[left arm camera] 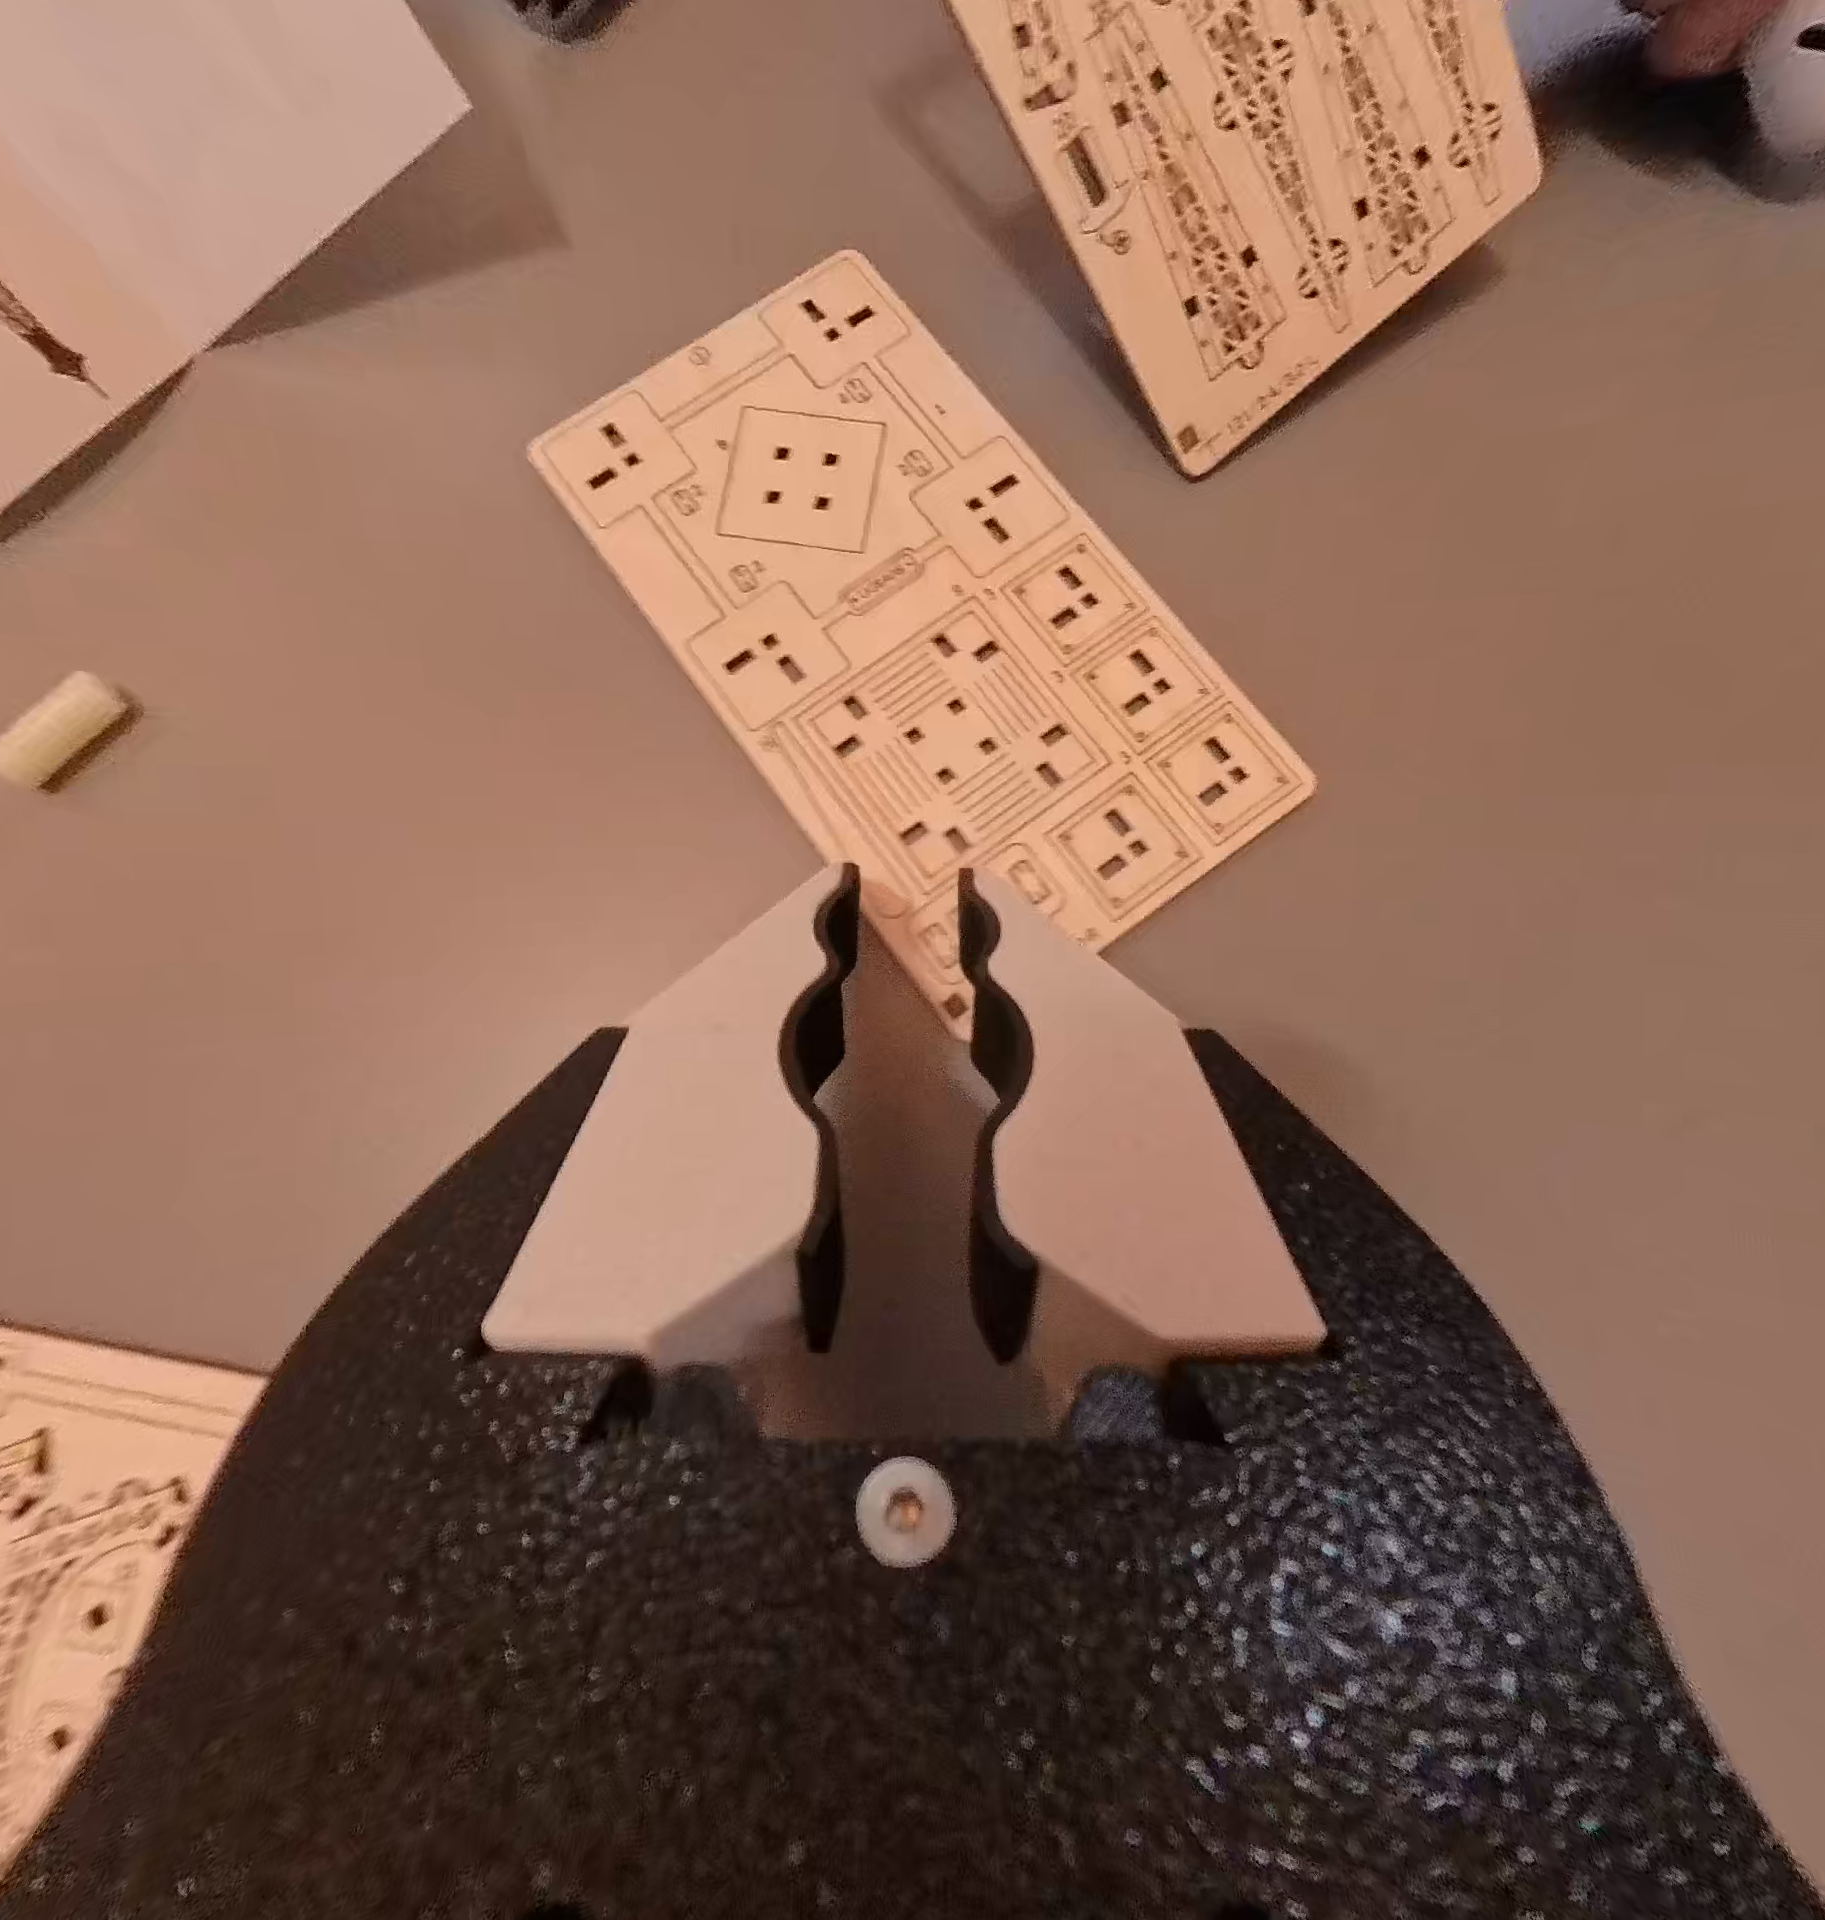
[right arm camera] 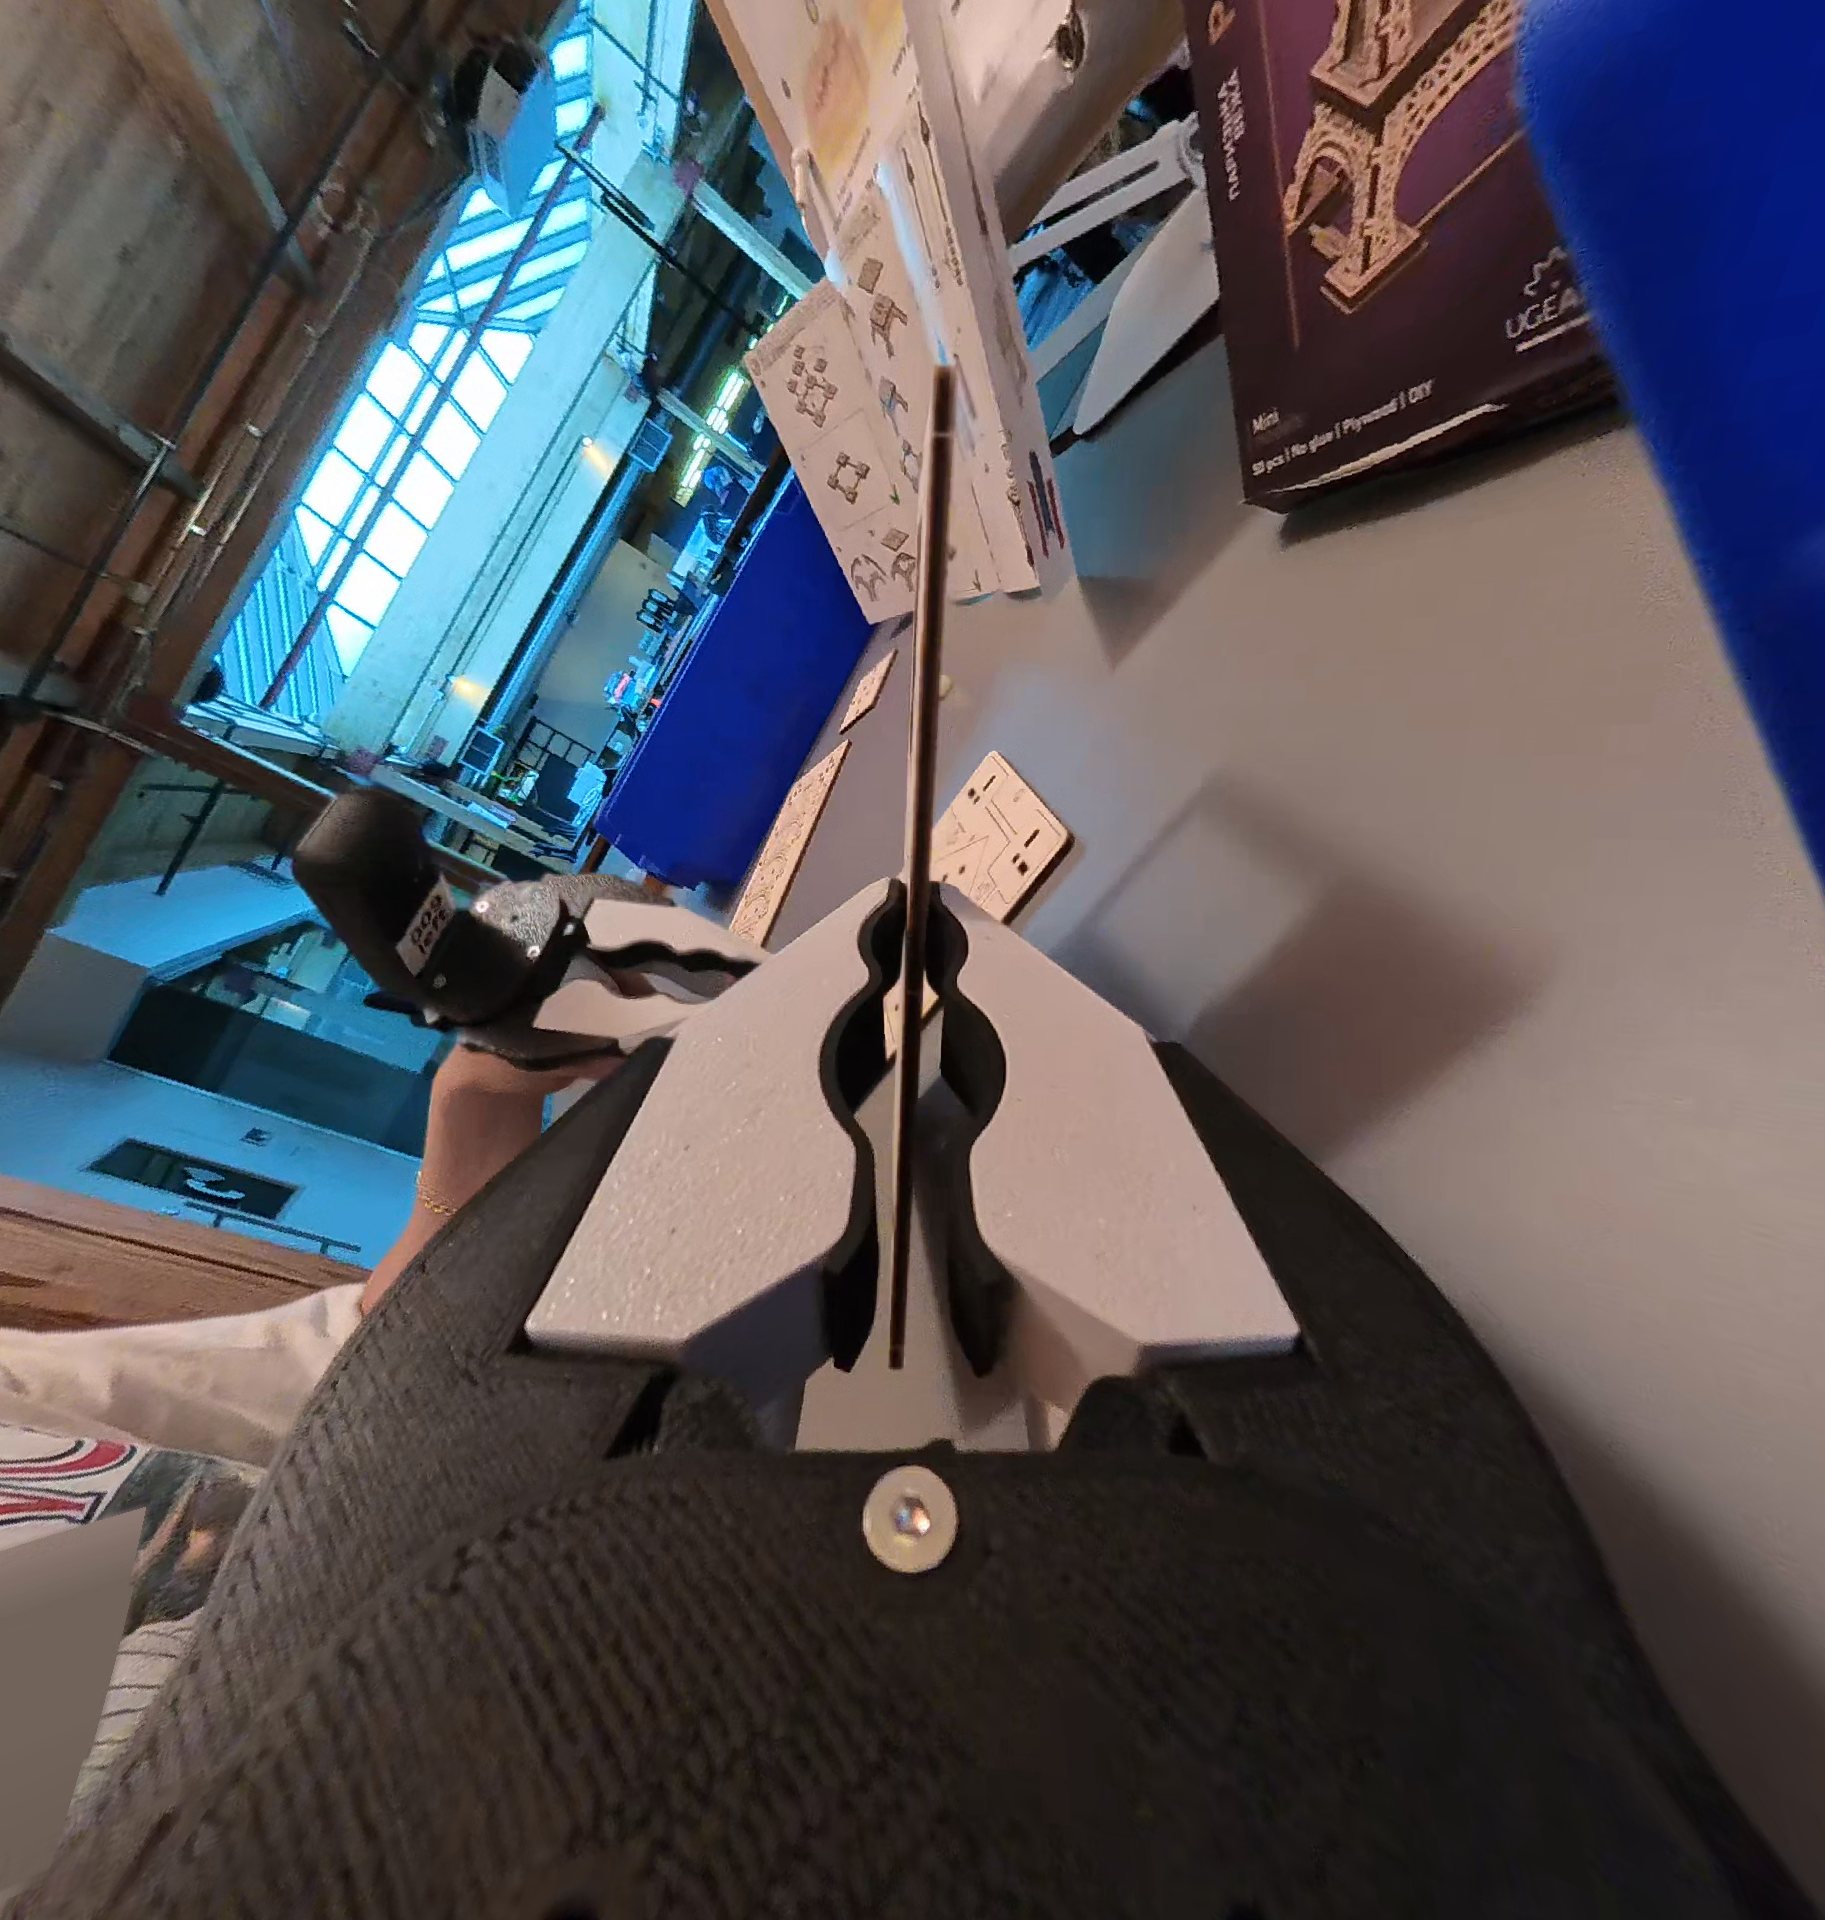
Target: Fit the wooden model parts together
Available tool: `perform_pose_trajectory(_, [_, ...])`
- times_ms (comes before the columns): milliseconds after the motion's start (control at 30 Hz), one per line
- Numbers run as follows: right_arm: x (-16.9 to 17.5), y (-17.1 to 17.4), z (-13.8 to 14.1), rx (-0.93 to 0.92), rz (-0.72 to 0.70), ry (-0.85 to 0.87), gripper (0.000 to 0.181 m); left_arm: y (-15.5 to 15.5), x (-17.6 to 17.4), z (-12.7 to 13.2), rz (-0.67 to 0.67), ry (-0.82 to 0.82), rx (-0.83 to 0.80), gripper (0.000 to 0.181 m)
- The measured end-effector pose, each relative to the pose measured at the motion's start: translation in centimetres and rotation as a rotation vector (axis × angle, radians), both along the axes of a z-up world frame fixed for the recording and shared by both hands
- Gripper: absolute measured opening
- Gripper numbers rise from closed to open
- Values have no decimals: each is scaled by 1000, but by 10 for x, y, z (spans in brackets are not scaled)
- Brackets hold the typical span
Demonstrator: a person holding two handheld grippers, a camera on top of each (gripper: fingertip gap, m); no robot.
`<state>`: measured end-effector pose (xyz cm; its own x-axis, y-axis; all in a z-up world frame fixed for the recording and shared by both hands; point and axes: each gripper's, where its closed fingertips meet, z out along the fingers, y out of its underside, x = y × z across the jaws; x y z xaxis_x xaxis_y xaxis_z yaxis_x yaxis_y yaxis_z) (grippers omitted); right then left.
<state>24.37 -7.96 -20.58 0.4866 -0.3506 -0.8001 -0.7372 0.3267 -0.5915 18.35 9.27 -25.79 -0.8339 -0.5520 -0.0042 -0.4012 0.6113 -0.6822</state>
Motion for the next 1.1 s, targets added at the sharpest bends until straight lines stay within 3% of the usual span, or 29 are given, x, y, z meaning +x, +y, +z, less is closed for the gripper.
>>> perform_pose_trajectory(267, [2, 0, -10, -30, -4, 33, 2, -19, -26, -7, 13, 26, -13, 9])
perform_pose_trajectory(833, [13, -5, -33, -180, 38, 112, 7, -30, -28, -7, 5, 1, -59, 13])
perform_pose_trajectory(933, [17, -6, -34, -205, 43, 121, 7, -12, -17, 4, 81, -62, -83, 25])
perform_pose_trajectory(1100, [20, -4, -35, -264, 67, 128, 8, 83, 16, 18, 381, -178, 19, 35])
